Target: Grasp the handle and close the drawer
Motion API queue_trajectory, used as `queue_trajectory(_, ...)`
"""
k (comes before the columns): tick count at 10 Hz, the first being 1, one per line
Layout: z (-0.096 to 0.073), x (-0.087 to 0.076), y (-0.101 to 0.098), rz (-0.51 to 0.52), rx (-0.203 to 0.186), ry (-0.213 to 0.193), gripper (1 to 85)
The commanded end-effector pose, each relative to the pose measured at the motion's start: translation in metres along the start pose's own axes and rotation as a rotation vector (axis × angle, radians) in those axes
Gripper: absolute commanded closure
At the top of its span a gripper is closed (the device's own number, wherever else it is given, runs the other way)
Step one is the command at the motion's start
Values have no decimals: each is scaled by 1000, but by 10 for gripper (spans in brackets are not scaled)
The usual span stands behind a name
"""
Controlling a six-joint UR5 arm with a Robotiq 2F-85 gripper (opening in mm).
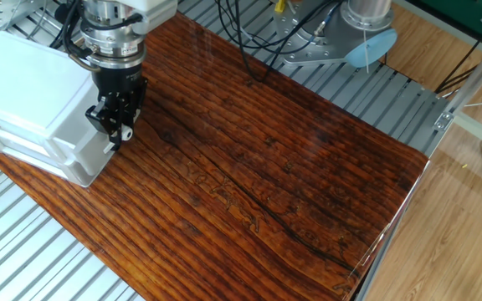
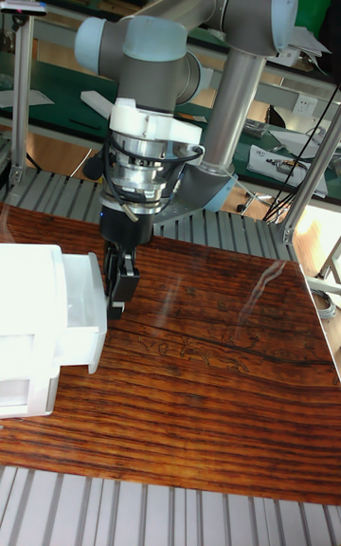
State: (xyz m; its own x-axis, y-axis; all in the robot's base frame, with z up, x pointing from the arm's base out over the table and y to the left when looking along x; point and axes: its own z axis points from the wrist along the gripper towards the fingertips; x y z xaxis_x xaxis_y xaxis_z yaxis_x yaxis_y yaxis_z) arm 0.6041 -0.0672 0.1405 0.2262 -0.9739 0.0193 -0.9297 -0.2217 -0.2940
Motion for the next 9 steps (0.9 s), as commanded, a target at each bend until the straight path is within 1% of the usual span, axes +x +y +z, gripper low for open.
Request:
queue_trajectory(1,-1,0,-2,5,13,-12,493)
queue_trajectory(3,-3,3,-2,-2,16,-13,497)
queue_trajectory(5,-5,8,-2,-16,34,-5,497)
queue_trajectory(7,-3,10,0,-8,50,-7,497)
queue_trajectory(9,-3,12,1,-9,52,-2,500)
